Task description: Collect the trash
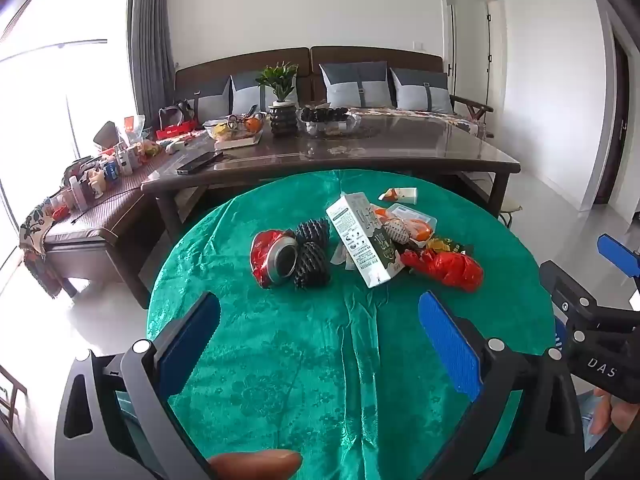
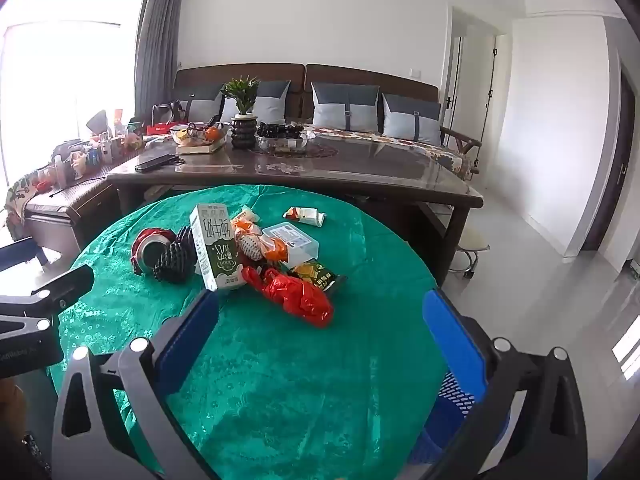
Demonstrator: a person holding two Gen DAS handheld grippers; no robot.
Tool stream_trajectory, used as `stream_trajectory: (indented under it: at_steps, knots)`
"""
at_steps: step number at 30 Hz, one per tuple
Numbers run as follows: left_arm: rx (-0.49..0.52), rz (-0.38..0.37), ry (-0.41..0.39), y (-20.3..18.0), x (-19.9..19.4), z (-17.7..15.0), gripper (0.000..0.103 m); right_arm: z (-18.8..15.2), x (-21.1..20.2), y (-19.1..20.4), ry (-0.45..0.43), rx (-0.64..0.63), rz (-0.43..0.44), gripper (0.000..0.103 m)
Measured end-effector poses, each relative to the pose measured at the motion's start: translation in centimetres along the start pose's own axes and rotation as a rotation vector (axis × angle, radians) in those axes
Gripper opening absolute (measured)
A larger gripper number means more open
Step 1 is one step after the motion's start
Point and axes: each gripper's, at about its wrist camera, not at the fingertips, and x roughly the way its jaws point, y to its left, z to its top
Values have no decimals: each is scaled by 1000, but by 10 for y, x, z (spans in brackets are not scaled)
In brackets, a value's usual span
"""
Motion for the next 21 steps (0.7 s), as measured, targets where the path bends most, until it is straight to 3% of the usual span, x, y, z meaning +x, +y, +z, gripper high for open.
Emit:
stream_trajectory:
  at_steps: [21]
  knots:
    - [-2,1,13,1,3,-2,99,-5,2,4,6,-13,5,98]
